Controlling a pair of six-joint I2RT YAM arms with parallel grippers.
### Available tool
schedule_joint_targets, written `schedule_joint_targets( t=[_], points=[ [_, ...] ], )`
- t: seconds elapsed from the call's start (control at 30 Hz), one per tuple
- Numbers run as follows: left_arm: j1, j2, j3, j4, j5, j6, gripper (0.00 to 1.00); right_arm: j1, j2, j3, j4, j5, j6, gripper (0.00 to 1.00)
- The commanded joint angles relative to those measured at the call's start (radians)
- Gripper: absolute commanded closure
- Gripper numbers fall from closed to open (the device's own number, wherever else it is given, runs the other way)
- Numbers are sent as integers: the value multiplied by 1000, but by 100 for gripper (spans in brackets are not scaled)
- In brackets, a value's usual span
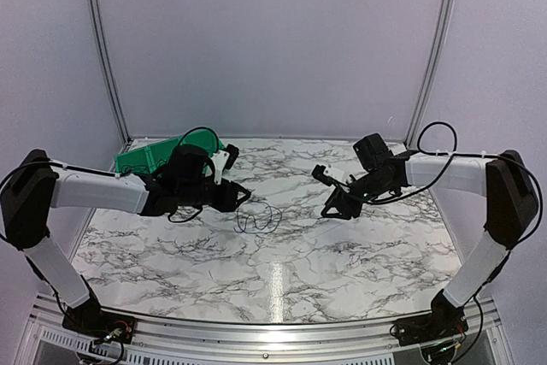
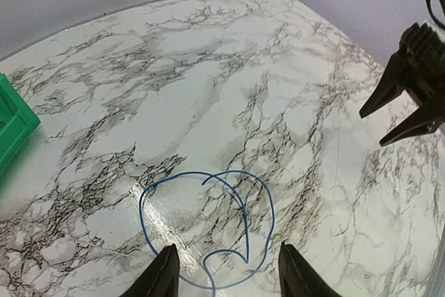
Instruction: Untangle the cables
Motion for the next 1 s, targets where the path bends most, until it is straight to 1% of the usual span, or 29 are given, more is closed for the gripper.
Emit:
schedule_joint_targets(
  t=[0.0,0.1,0.17,0.3,0.43,0.5,0.63,0.83,0.9,0.97],
  points=[
    [-5,73,89,-269,1,199,49,6,4,15,52,9,-32,58],
    [-14,137,154,-371,19,309,49,6,8,7,49,-13,-34,58],
    [-21,159,168,-386,29,377,48,6,3,0,49,-23,-33,58],
    [-28,183,184,-396,6,507,45,6,-8,-11,49,-25,-39,58],
    [-42,223,239,-445,-2,614,42,6,-9,-16,48,-22,-52,58],
    [-60,244,284,-491,-29,677,39,6,-10,-14,45,-24,-54,58],
    [-78,272,333,-530,-77,754,38,6,-10,-19,44,-33,-61,58],
    [-102,361,450,-641,-96,861,38,6,-2,-13,28,-46,-73,58],
    [-110,409,503,-690,-105,887,40,6,1,-11,24,-46,-76,58],
    [-112,454,564,-752,-109,902,44,6,7,-7,15,-47,-81,59]
  ],
)
